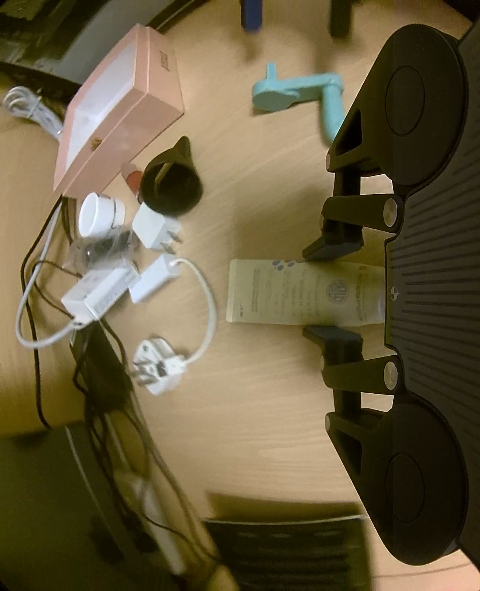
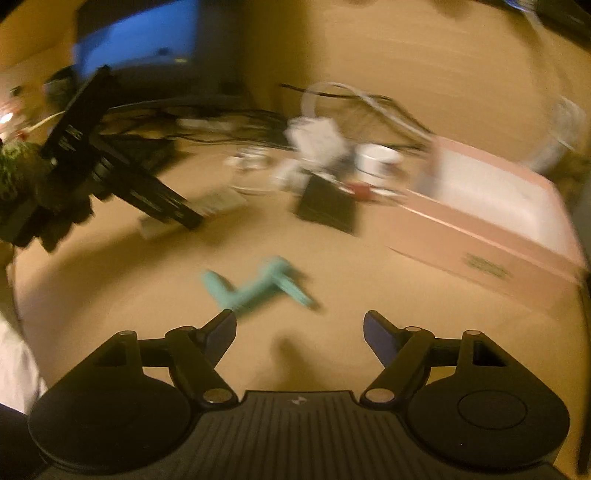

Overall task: Organize rigid objects
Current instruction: 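Grasp and lift the teal crank part with the right tool while the left tool holds the tube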

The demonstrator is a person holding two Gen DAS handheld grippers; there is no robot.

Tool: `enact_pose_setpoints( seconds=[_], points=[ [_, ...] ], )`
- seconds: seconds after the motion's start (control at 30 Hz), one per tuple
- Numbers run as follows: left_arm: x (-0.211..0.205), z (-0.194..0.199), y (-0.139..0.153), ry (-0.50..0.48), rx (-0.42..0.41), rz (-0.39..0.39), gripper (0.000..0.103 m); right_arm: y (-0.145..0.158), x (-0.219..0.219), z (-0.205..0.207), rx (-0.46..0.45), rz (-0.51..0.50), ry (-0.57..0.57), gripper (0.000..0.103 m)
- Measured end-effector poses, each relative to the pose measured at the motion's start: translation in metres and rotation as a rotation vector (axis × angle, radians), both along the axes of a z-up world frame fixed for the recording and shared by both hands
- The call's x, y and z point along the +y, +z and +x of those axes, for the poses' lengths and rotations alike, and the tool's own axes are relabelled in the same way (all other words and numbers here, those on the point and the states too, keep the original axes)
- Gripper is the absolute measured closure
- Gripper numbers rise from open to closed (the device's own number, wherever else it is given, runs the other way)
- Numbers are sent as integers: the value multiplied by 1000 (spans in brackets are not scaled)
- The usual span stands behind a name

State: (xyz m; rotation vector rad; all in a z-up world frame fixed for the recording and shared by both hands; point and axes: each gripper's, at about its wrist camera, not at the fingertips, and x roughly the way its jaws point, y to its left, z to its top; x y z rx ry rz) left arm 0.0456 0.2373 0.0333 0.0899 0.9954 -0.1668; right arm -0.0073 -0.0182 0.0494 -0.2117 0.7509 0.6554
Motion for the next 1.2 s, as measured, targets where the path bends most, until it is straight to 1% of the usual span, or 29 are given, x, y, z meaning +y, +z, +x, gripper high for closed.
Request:
enact_pose_setpoints(
  seconds=[0.07, 0.13, 0.23, 0.27, 0.33, 0.37, 0.47, 0.53, 0.63, 0.7, 0.73, 0.77, 0.83, 0.9, 1.0, 1.03, 1.07, 1.1, 1.13, 1.17, 1.2],
  points=[
    [-1, -14, 0, 36, -6, -7, 61, -4, 20, 6, -7, -13, 70, 24],
    [-2, -25, -1, 73, -10, -3, 61, -12, 42, 12, -27, -60, 127, 24],
    [-3, -35, -1, 129, -13, 12, 60, -26, 61, 20, -43, -115, 160, 24],
    [-2, -38, 0, 139, -12, 13, 60, -30, 64, 24, -39, -123, 163, 21],
    [0, -40, -1, 143, -15, 8, 60, -32, 64, 31, -31, -101, 160, 21],
    [1, -41, -1, 141, -20, 5, 60, -32, 63, 33, -15, -85, 183, 21],
    [0, -47, -3, 134, -51, 6, 61, -31, 60, 34, -3, -70, 180, 26],
    [-2, -50, -3, 129, -64, -10, 61, -30, 58, 33, 5, -73, 175, 28],
    [-13, -52, -2, 84, -62, -56, 62, -21, 48, 30, 28, -59, 154, 36],
    [-27, -56, 0, 44, -70, -89, 62, -11, 35, 28, 26, -41, 127, 65],
    [-34, -58, 1, 23, -72, -102, 62, -6, 28, 29, 42, -37, 116, 76],
    [-44, -59, 2, -4, -76, -117, 62, -2, 18, 31, 60, -31, 99, 77],
    [-57, -61, 3, -36, -83, -141, 62, 3, -3, 30, 44, -28, 57, 77],
    [-70, -60, 3, -51, -83, -161, 62, 2, -20, 27, 15, -53, 23, 77],
    [-81, -58, 4, -43, -84, -178, 62, 1, -42, 24, -15, -65, -31, 76],
    [-81, -59, 5, -34, -87, -187, 62, 1, -47, 23, -22, -67, -48, 73],
    [-81, -60, 7, -21, -90, -199, 62, 1, -51, 22, -26, -70, -62, 65],
    [-79, -61, 8, -8, -92, -211, 62, 0, -53, 21, -30, -72, -79, 59],
    [-78, -62, 11, 5, -96, -223, 64, -1, -56, 20, -33, -70, -99, 45],
    [-75, -64, 12, 21, -101, -234, 69, -1, -57, 19, -36, -62, -111, 35],
    [-72, -65, 15, 35, -104, -245, 84, -1, -58, 17, -37, -52, -119, 33]
  ],
)
